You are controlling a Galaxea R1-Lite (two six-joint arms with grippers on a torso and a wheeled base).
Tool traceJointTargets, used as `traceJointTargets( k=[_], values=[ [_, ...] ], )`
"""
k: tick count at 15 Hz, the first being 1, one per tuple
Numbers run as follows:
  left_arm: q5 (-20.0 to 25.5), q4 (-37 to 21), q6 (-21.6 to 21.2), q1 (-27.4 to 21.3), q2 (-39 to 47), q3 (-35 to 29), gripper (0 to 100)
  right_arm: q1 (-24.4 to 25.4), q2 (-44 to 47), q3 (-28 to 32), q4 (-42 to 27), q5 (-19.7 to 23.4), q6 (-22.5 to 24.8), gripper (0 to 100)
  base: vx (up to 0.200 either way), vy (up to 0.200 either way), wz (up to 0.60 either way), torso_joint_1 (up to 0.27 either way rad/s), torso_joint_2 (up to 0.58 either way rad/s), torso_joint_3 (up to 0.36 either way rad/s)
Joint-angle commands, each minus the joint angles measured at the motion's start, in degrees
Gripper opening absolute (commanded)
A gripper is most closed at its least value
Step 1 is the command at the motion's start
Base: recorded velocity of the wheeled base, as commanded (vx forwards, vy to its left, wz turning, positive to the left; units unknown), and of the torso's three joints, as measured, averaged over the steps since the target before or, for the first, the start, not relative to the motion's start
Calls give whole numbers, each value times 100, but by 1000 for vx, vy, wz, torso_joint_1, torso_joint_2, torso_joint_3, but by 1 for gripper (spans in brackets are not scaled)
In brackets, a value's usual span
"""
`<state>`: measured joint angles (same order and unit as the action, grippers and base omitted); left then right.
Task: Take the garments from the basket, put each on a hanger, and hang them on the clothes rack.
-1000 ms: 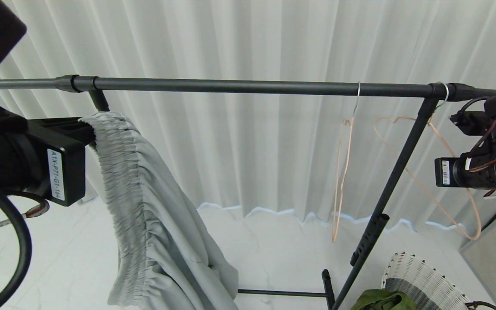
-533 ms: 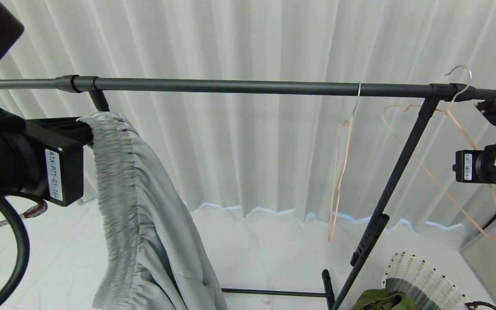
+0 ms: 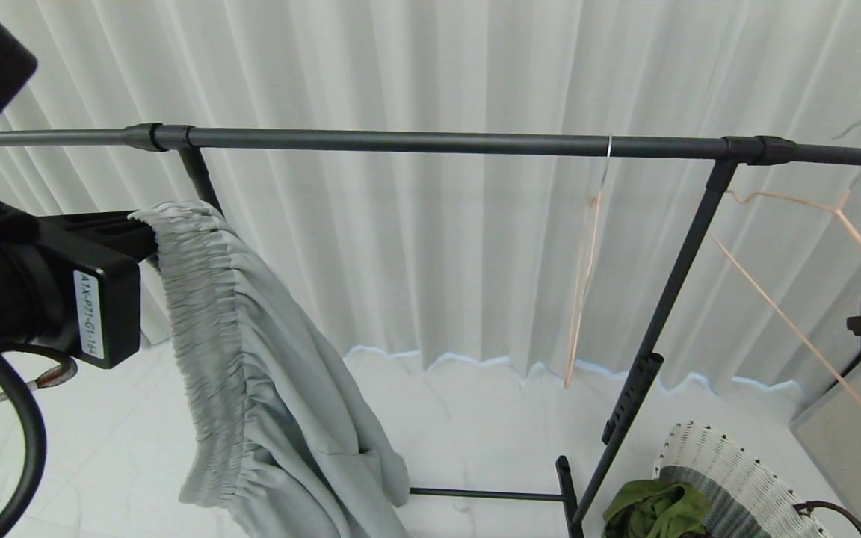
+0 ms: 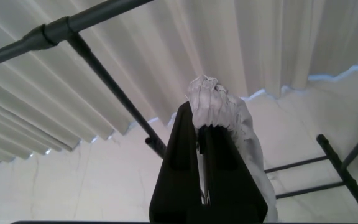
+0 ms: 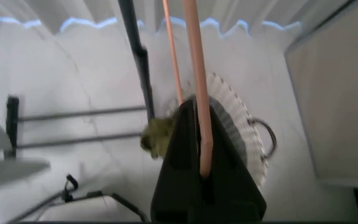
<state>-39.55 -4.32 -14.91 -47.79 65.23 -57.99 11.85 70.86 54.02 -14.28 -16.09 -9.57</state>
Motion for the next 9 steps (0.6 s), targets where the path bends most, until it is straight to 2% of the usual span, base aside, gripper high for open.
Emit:
traceJointTargets(
  k=[1,8,9],
  values=[
    [0,-8,6,-3,-2,42,0,2,-530,-242,-111,1,43,0,-200,0,0,-2,2,12],
    [0,-8,6,6,7,200,0,19,-890,-524,-128,18,245,0,-200,0,0,0,1,3],
    [8,-8,6,6,7,227,0,28,-899,-524,-128,36,245,0,0,0,0,0,0,0]
  ],
)
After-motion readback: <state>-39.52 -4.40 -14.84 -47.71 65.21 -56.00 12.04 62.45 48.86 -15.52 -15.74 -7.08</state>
